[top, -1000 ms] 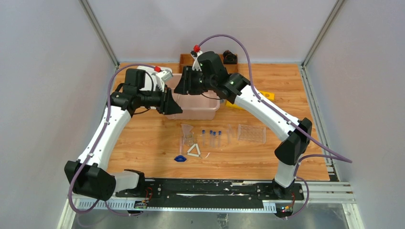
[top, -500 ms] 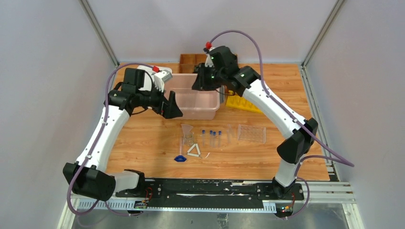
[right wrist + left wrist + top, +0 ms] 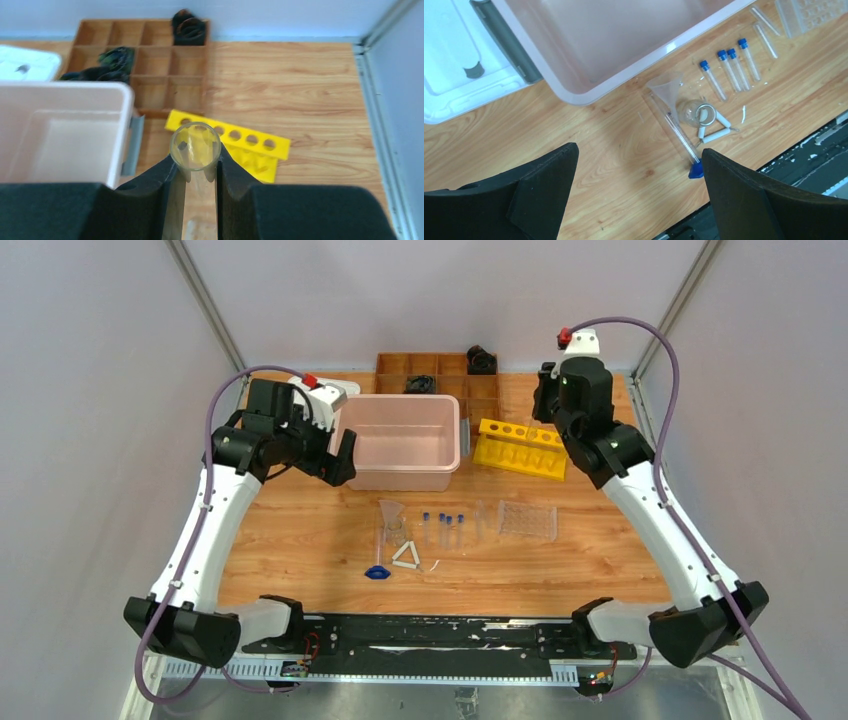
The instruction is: Organize the chemistry lab equipment
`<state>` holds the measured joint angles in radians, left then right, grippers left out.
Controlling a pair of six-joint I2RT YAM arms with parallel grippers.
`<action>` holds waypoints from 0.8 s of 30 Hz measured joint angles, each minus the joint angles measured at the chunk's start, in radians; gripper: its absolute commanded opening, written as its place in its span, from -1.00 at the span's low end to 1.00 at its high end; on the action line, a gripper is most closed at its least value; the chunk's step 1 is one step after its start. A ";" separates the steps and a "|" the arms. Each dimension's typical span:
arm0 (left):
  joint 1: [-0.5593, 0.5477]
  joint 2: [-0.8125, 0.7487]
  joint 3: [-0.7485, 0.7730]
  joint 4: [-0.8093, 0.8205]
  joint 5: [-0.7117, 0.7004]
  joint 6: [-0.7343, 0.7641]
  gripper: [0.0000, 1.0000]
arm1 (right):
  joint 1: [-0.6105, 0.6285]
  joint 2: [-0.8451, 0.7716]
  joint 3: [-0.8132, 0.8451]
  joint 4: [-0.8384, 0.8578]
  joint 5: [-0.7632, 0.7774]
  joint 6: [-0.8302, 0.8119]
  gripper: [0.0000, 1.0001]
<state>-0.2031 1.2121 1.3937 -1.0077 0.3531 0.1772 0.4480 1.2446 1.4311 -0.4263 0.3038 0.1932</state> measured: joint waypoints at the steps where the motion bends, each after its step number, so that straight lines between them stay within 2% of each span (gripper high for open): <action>1: 0.000 0.000 0.000 -0.002 -0.011 0.000 0.98 | -0.013 0.002 -0.013 0.032 0.022 -0.015 -1.00; 6: 0.000 0.009 0.000 -0.014 -0.048 0.000 1.00 | -0.048 0.043 -0.134 0.206 0.090 -0.096 -1.00; 12: 0.000 0.010 0.000 -0.020 -0.052 0.001 1.00 | -0.082 0.097 -0.267 0.397 0.084 -0.148 -1.00; 24: 0.000 0.019 0.000 -0.020 -0.067 0.029 1.00 | -0.132 0.190 -0.320 0.624 0.038 -0.159 -1.00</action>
<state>-0.2031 1.2308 1.3937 -1.0275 0.2859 0.2066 0.3161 1.4349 1.1107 0.1982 0.3416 0.0341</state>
